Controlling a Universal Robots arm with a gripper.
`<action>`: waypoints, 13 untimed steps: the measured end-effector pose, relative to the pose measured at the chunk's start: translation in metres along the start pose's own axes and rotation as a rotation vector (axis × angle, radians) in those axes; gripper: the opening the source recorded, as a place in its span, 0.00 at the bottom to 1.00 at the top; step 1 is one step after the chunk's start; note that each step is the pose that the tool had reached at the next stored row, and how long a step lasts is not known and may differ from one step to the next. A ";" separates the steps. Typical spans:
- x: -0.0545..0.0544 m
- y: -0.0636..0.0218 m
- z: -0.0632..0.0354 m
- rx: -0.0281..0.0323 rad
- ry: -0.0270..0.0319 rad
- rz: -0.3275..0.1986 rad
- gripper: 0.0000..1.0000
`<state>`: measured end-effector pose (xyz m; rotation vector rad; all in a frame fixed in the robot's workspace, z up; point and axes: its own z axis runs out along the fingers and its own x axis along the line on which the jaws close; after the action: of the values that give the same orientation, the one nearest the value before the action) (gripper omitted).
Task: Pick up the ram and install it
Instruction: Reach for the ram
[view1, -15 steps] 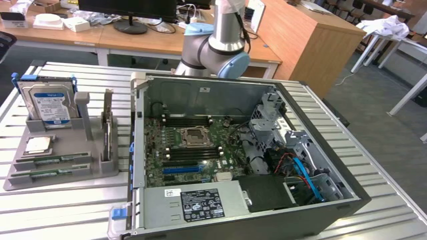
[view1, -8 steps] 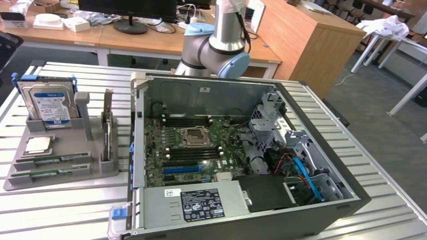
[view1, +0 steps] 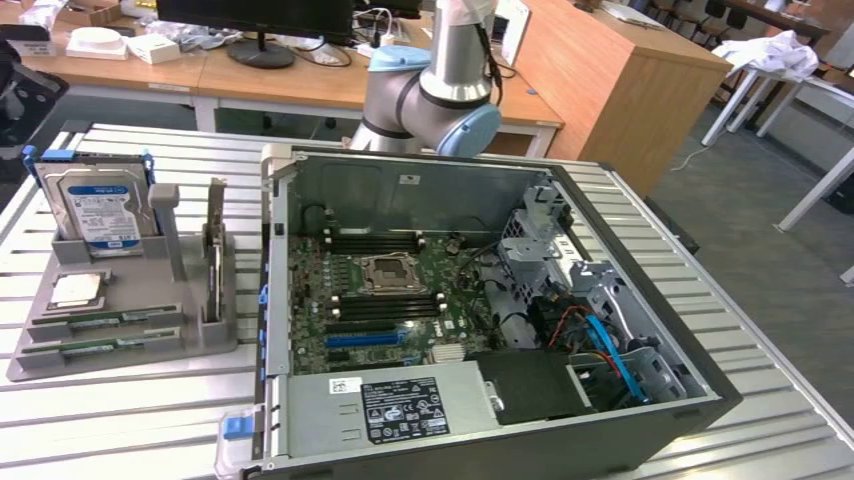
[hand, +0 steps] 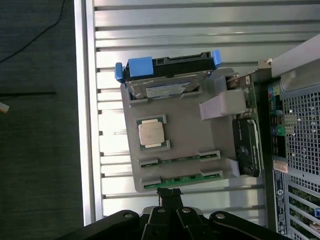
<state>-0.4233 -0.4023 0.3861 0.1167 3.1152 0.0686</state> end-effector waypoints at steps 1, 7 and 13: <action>-0.002 -0.0005 0.0004 -0.0001 0.0001 0.000 0.10; -0.013 -0.0057 0.0032 -0.0001 0.0006 0.000 0.10; -0.030 -0.0081 0.0066 0.0000 0.0020 0.000 0.10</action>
<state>-0.3936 -0.4124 0.3798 0.1168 3.1172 0.0688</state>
